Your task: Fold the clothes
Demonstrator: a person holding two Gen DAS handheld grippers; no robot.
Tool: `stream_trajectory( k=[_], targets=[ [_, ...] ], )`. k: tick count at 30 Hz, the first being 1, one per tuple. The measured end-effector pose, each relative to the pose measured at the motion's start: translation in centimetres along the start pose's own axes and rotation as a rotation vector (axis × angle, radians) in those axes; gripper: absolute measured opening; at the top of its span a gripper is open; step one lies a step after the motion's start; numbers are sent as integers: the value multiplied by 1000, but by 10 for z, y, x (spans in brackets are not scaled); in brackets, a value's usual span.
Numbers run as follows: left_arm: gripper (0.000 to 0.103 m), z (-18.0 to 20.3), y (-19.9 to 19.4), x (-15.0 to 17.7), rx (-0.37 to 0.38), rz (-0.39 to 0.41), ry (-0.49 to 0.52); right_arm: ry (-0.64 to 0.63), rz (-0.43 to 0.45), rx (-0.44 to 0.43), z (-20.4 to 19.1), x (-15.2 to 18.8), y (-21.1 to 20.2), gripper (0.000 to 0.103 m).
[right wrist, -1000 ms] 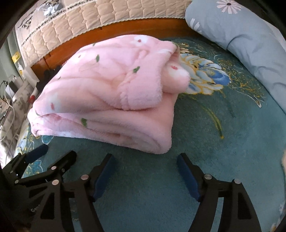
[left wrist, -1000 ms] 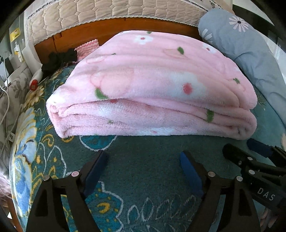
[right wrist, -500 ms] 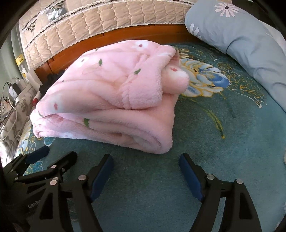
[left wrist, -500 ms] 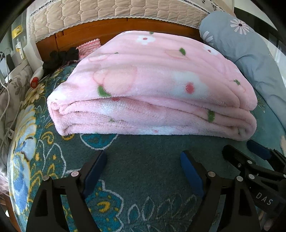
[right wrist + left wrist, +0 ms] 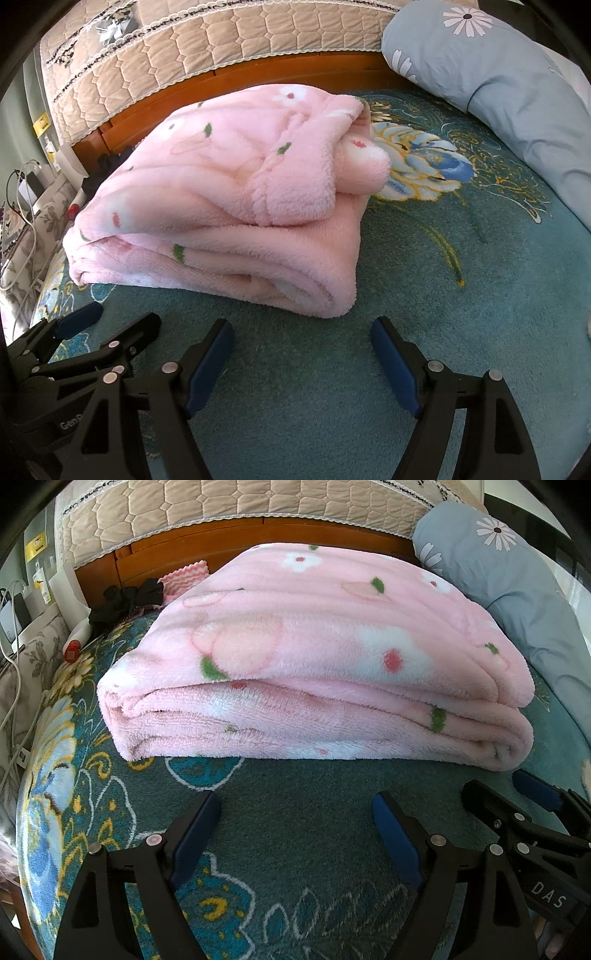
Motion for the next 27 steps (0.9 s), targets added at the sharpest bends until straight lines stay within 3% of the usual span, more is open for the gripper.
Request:
stream_trajectory(
  k=[27],
  targets=[
    [86,-2,0,0,1,0,-3,-1,0,-4,-2,0,-2,81]
  ],
)
Point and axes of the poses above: each gripper's, at about its wrist camera, not at the fingertips, and y roughly the way its jaws point, z to its right, x to its underside, the point moved 8 cm from there along y, roughly the way its jaws point, and after that the axes turned 1 degree about z, right-handed, at the moved point
